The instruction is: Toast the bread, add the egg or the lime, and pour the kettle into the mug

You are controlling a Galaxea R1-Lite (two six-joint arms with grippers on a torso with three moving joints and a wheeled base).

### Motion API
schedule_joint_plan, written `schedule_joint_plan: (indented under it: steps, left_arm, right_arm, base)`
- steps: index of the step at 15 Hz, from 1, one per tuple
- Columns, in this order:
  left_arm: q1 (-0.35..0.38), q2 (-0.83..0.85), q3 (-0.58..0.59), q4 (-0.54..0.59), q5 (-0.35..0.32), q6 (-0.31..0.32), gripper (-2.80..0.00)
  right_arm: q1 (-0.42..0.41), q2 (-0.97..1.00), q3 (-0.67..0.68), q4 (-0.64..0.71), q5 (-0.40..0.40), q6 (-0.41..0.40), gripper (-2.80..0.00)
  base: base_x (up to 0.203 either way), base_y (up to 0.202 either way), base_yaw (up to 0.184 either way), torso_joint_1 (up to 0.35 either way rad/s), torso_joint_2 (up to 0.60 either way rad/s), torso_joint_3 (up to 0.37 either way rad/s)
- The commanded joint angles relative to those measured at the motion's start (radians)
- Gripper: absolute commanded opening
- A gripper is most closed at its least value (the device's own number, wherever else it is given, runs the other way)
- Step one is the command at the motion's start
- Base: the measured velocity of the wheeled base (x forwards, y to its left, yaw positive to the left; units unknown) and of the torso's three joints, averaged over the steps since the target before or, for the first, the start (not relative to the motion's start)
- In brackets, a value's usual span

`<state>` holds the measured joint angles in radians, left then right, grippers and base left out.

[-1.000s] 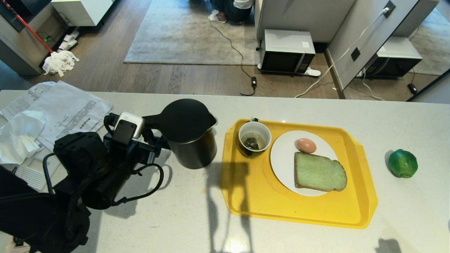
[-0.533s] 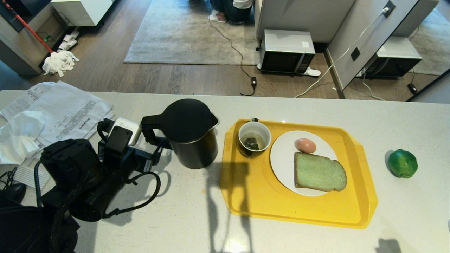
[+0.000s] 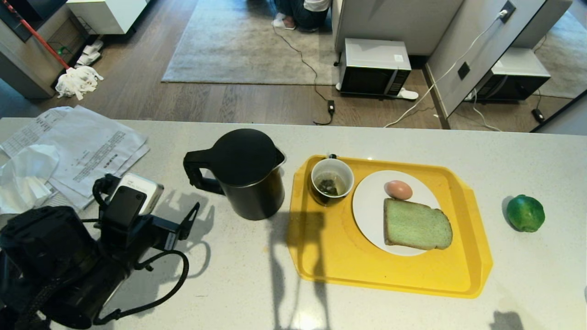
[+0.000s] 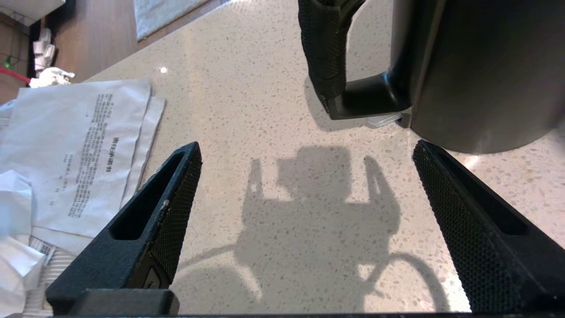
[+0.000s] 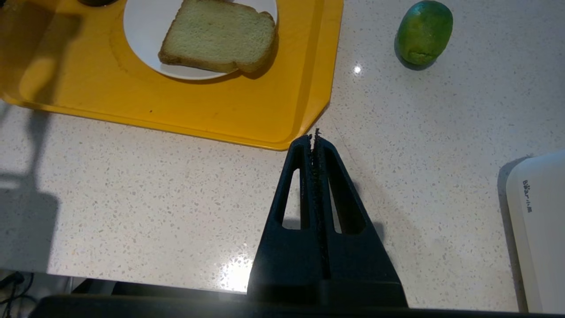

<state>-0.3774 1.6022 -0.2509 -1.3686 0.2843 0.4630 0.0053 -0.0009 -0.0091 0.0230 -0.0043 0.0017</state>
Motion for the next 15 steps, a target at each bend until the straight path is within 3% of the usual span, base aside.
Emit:
schedule_joint_plan:
  steps: [1, 2, 9, 12, 15]
  left_arm:
    - [-0.019, -0.065, 0.021, -0.005, 0.003, 0.005, 0.0]
    - [-0.02, -0.077, 0.022, -0.004, 0.003, 0.006, -2.8]
    - [-0.027, -0.204, -0.027, 0.028, 0.018, 0.019, -2.8]
    - [-0.026, -0.258, -0.146, 0.148, 0.058, 0.018, -2.8]
    - [0.0, -0.311, -0.335, 0.357, 0.079, 0.012, -2.8]
  right_arm:
    - [-0.001, 0.001, 0.0, 0.0, 0.0, 0.0, -2.8]
    - [0.0, 0.001, 0.0, 0.0, 0.0, 0.0, -2.8]
    - [-0.001, 0.001, 0.0, 0.0, 0.0, 0.0, -2.8]
    - [-0.001, 0.001, 0.0, 0.0, 0.0, 0.0, -2.8]
    - [0.0, 0.001, 0.0, 0.0, 0.0, 0.0, -2.8]
  base:
    - [0.0, 0.0, 0.0, 0.0, 0.0, 0.0]
    - [0.0, 0.0, 0.0, 0.0, 0.0, 0.0]
    - [0.0, 0.0, 0.0, 0.0, 0.0, 0.0]
    - [0.0, 0.0, 0.0, 0.0, 0.0, 0.0]
    - [0.0, 0.0, 0.0, 0.0, 0.0, 0.0]
